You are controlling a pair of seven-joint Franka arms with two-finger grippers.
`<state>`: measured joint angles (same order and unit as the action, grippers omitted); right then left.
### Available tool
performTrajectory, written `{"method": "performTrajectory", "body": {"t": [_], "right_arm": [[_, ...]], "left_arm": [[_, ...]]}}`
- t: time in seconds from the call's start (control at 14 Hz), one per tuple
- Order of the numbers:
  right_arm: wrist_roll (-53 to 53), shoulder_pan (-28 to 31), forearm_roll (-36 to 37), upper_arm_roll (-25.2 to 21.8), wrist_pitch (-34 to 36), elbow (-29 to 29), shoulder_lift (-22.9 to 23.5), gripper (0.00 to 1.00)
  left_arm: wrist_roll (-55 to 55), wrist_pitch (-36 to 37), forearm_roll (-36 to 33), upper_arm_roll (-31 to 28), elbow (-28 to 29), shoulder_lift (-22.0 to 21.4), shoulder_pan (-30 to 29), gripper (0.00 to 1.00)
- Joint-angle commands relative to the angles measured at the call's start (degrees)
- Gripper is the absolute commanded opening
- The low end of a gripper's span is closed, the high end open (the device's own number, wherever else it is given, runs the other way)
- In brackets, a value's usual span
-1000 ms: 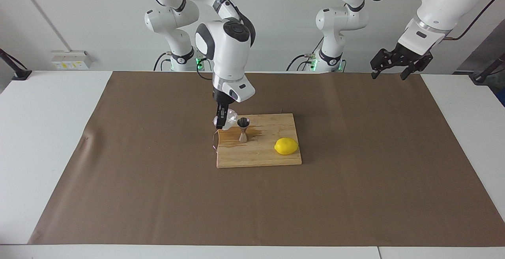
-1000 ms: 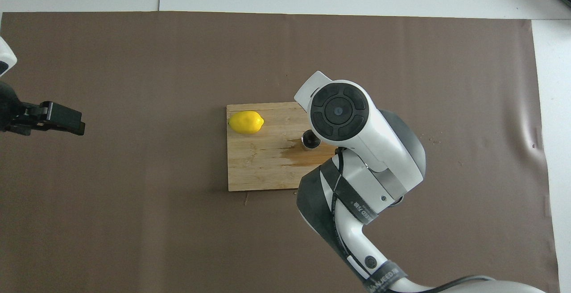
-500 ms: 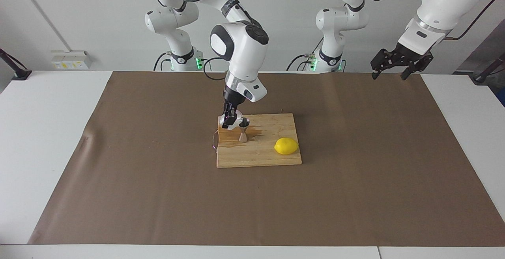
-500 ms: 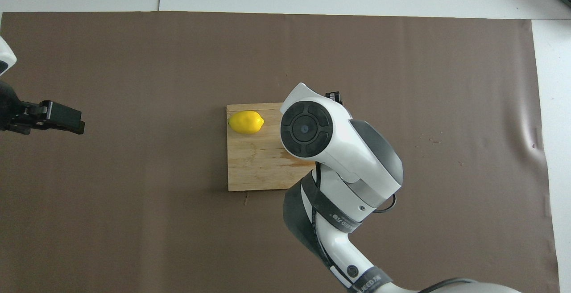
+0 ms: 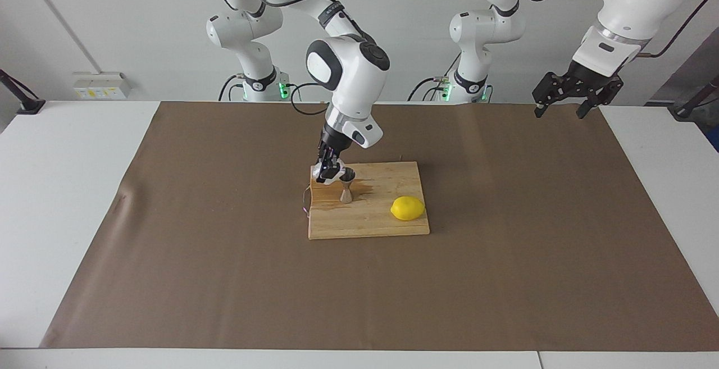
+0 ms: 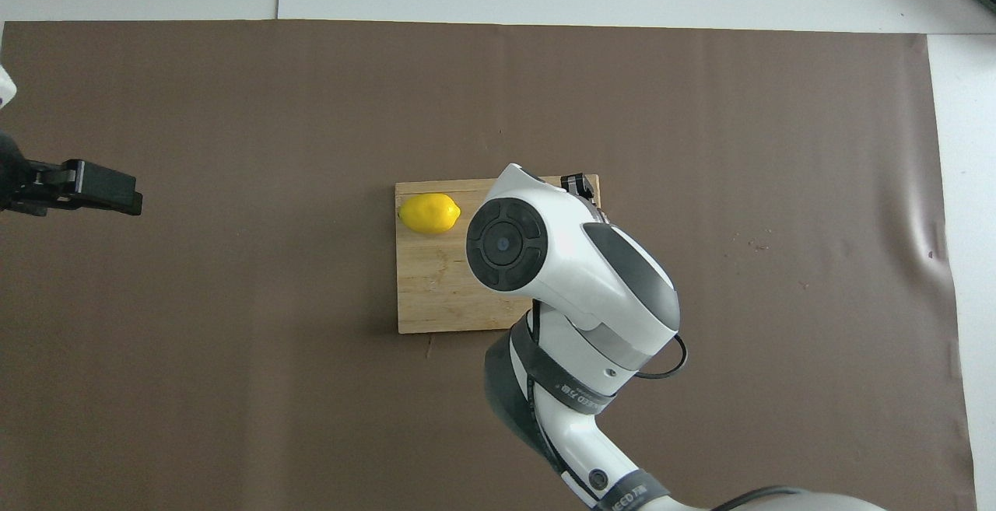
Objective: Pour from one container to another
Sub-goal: 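Tilt the white cup with the right gripper to pour into the metal cup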
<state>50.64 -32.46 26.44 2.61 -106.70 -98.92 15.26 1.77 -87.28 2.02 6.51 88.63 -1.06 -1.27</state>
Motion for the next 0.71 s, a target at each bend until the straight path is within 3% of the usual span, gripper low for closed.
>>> {"method": "performTrajectory", "body": {"t": [0.0, 0.64], "right_arm": [[-2.2, -0.4, 2.0, 0.0, 0.9, -0.7, -0.8, 0.00], [-7.5, -1.9, 6.4, 0.3, 0.5, -2.4, -0.8, 0.00]], "left_arm": [[-0.1, -1.5, -0.7, 0.2, 4.6, -3.2, -0.4, 1.00], [-0.2, -0.5, -0.6, -0.1, 5.2, -4.1, -0.1, 1.00]]}}
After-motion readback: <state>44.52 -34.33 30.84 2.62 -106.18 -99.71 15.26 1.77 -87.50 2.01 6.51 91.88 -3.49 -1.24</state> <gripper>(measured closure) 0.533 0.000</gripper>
